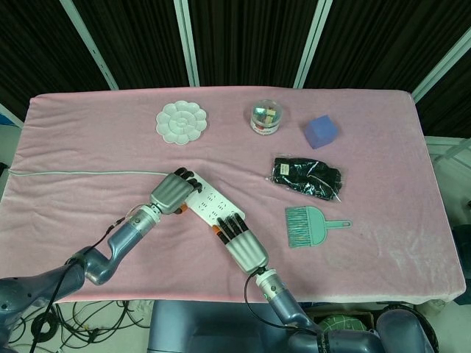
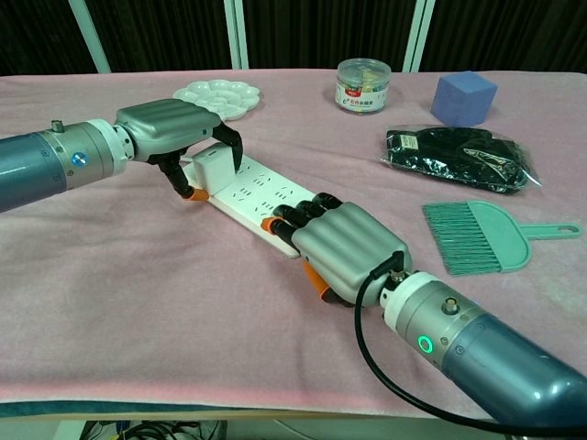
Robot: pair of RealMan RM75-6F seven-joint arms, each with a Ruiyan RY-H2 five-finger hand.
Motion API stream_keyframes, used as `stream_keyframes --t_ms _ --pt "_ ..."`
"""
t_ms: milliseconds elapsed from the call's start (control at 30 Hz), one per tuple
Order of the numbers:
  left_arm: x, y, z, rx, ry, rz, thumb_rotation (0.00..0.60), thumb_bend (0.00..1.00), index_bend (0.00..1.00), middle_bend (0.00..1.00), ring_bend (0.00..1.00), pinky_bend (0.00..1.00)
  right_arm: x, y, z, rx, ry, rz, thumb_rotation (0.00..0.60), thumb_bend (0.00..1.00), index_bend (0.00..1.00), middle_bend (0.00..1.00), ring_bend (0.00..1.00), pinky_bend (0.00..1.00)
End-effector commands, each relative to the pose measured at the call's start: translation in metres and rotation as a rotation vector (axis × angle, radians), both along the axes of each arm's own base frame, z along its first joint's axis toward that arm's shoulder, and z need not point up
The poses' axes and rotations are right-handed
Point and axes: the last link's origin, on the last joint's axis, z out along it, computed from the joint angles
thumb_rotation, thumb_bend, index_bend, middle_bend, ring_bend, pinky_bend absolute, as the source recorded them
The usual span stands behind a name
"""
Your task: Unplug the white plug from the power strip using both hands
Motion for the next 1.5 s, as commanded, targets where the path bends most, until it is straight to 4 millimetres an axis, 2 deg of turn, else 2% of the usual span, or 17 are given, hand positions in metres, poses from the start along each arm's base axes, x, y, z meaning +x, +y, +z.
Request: stream_keyframes --t_ms 33,600,833,1500 --pt "0.006 0.006 0.007 -0.005 0.012 0.026 0.6 0.69 0.66 0.64 0.2 0.21 0.0 0.0 0.0 0.001 0.002 0.001 0.6 0.75 0.26 0.12 0.12 0.08" --pt "0.031 0.017 0.011 0.0 0.074 0.056 0.6 0.72 0.69 0.66 0.22 0.22 -0.002 -0.002 0.0 0.008 0.003 -0.002 0.6 0.74 0.29 0.12 0.12 0.08" --pt "0.031 0.015 0.01 -0.007 0.074 0.092 0.6 0.73 0.7 0.67 0.23 0.22 -0.003 -0.002 0.002 0.013 0.009 0.001 0.6 0.74 0.29 0.12 0.12 0.08" --pt "0.032 0.012 0.022 -0.062 -0.101 0.213 0.6 0.74 0.7 0.67 0.24 0.25 -0.006 -0.001 0.002 0.044 0.038 0.001 0.6 0.74 0.29 0.12 0.13 0.08"
